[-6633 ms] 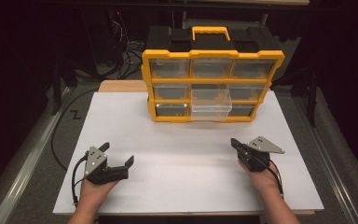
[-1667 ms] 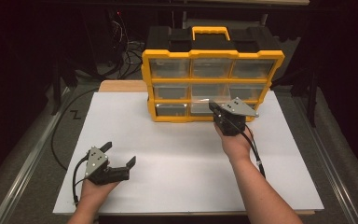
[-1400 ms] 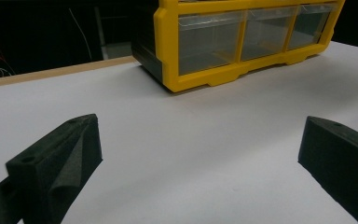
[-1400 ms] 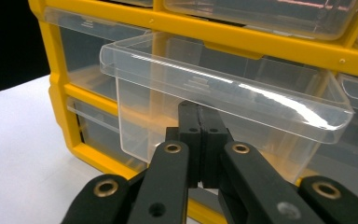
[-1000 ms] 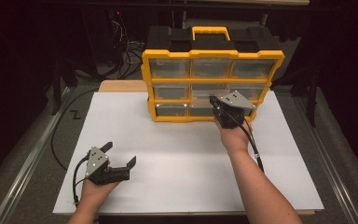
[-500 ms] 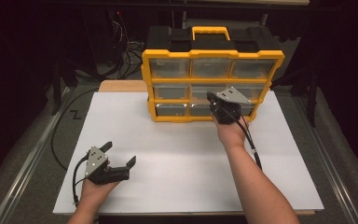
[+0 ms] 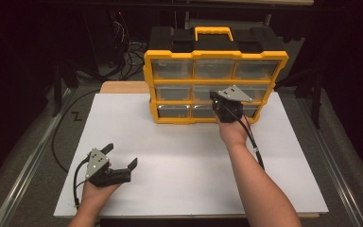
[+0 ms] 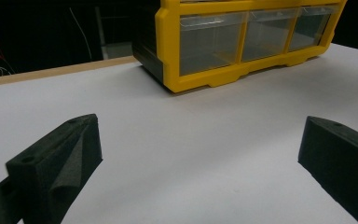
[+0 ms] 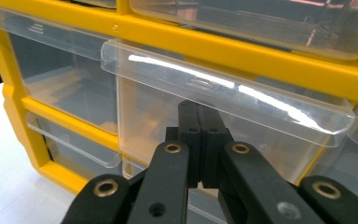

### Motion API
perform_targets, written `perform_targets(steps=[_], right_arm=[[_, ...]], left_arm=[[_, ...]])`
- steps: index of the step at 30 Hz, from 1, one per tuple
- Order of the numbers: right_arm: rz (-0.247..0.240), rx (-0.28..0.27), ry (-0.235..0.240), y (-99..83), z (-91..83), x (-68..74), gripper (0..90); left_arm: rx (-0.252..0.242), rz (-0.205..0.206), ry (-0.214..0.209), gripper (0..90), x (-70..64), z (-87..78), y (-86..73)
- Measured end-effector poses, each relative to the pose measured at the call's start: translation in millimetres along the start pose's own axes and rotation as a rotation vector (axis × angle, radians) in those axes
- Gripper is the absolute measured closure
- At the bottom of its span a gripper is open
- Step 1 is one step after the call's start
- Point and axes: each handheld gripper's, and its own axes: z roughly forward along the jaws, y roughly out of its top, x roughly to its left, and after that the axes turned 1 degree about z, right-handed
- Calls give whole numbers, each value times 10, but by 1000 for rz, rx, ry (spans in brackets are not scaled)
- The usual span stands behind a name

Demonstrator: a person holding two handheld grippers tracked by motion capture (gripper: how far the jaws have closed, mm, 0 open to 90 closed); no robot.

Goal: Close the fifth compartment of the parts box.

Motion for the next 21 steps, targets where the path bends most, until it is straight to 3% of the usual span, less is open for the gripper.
perform_targets(steps=[21], right_arm=[[-8,13,-29,36,120,-35,900]], left_arm=[[2,2,1,2,3,2,-3]])
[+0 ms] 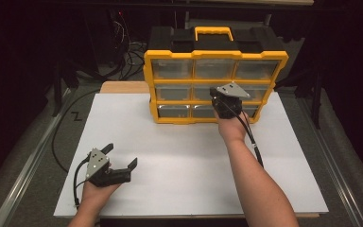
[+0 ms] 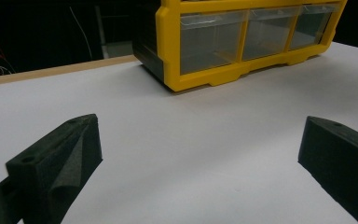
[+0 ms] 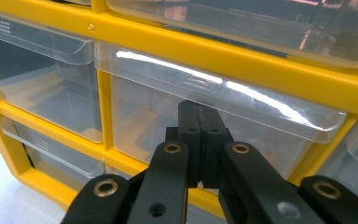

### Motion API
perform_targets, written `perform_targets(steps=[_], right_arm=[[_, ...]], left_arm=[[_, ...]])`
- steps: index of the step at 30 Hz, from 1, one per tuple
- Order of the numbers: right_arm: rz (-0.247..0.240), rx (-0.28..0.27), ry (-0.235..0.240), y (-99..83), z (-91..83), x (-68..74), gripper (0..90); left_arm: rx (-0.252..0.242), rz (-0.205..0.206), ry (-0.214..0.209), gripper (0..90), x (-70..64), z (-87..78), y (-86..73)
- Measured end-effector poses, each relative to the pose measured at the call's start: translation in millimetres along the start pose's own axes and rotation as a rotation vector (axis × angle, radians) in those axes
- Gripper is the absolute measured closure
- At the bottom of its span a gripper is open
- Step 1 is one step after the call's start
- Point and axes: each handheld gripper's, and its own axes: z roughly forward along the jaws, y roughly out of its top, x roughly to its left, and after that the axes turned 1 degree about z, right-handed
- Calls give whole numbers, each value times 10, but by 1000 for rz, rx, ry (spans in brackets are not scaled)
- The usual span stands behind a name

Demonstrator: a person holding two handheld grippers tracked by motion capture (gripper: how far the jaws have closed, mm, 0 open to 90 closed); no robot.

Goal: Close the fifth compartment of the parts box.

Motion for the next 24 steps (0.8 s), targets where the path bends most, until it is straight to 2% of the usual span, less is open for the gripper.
perform_targets(steps=[7,12,17,24], right_arm=[[15,8,19,2,-86,-4,900],[11,-7,45,-40,-261,8,900],[10,-8,73,-131,-472,-15,900],[24,1,103,-358,-704,-69,900]], left_arm=[[3,1,-1,2,7,19,-2],[1,-1,-3,2,12,23,3],[5,4,-7,2,14,23,0],[7,0,-7,2,8,15,-2]])
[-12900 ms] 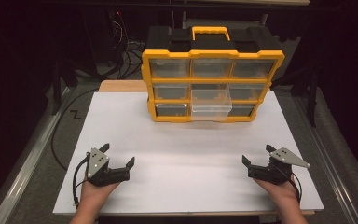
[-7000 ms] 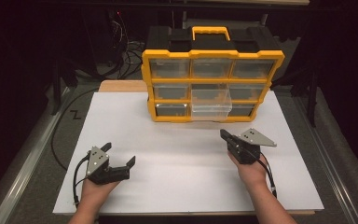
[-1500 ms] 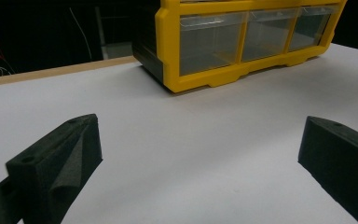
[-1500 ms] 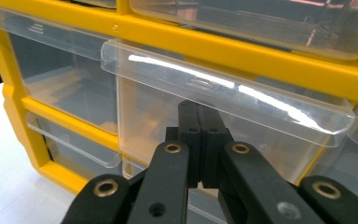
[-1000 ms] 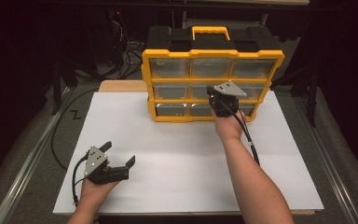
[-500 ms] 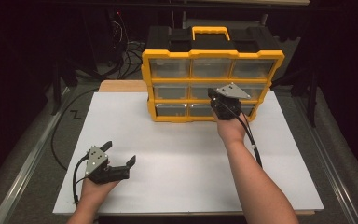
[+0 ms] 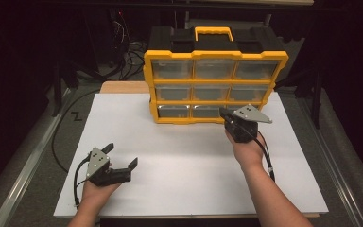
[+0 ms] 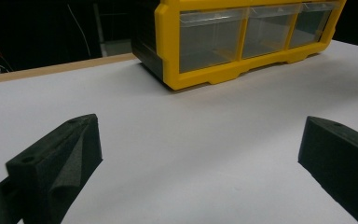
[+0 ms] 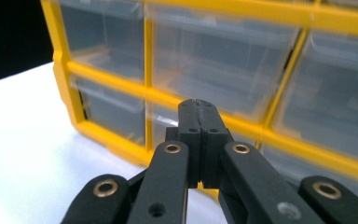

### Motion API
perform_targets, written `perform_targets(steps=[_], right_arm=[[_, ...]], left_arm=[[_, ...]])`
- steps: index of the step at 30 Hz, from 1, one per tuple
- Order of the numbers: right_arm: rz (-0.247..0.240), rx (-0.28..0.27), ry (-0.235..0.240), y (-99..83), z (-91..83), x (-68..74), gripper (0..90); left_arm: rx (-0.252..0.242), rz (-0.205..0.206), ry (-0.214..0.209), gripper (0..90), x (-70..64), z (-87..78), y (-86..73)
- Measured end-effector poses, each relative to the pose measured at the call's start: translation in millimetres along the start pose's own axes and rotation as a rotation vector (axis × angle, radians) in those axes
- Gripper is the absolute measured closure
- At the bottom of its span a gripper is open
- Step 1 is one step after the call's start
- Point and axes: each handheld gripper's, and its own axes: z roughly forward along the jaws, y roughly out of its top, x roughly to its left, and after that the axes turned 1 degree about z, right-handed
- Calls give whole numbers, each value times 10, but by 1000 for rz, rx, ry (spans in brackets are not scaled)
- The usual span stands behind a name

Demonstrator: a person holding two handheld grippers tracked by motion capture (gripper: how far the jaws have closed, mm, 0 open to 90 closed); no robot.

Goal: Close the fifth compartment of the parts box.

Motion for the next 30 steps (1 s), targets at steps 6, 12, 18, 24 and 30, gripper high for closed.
perform_targets(steps=[6,12,18,24,30], right_arm=[[20,29,4,-283,-111,-74,900],[41,57,13,-552,-193,-135,900],[62,63,37,-831,-420,-187,897],[60,49,40,-940,-746,-282,859],[93,52,50,-1051,-940,-355,748]], left_arm=[[9,1,2,2,-5,2,-8],[9,-1,6,2,15,-2,-12],[9,-1,7,2,20,-12,-10],[4,-5,10,2,22,-26,-11],[-2,-19,18,2,43,-49,-13]])
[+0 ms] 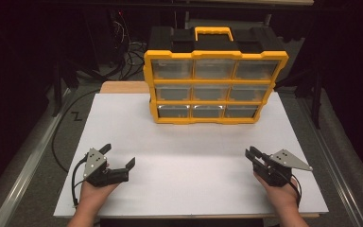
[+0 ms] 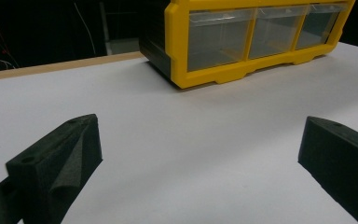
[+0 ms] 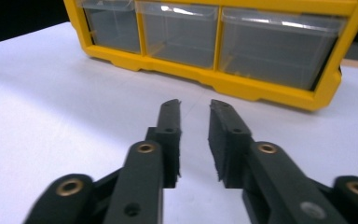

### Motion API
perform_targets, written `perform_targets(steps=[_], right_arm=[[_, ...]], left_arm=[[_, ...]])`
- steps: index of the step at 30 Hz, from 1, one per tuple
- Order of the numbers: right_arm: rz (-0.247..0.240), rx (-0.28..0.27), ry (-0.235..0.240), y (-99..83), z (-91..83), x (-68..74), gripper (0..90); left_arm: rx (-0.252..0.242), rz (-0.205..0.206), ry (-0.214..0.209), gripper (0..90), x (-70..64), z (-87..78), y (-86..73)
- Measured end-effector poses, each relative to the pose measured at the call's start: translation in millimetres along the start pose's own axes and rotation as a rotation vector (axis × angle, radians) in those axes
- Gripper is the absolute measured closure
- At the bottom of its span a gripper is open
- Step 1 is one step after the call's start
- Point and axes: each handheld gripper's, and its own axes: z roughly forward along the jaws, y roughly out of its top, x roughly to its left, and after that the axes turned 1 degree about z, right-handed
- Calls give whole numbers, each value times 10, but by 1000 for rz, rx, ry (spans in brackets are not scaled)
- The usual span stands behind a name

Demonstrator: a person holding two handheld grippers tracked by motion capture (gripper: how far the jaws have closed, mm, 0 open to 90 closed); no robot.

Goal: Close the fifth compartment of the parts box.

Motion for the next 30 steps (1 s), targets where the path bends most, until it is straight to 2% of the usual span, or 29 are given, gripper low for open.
perform_targets(steps=[3,6,8,10,12,13,16,22,30], right_arm=[[-6,5,26,-53,-41,-9,655],[-21,10,69,-75,-31,-13,471],[-17,1,61,-72,-18,-4,353],[-7,-9,51,-65,4,1,183],[-9,4,32,-65,37,9,40],[0,8,16,-61,51,17,11],[15,-6,-9,-41,39,19,10],[2,-47,11,-49,22,3,11],[10,-10,11,-79,74,-10,11]], left_arm=[[-2,4,-8,2,-5,-12,2],[3,5,-10,2,-8,-4,0],[5,5,-10,2,-12,0,-1],[5,8,-10,2,-15,-2,0],[4,9,-10,2,-17,-4,0],[5,9,-10,2,-17,-4,0],[8,11,-10,2,-16,-3,-2],[8,14,-15,2,-21,-4,1],[8,16,-18,2,-25,-2,4]])
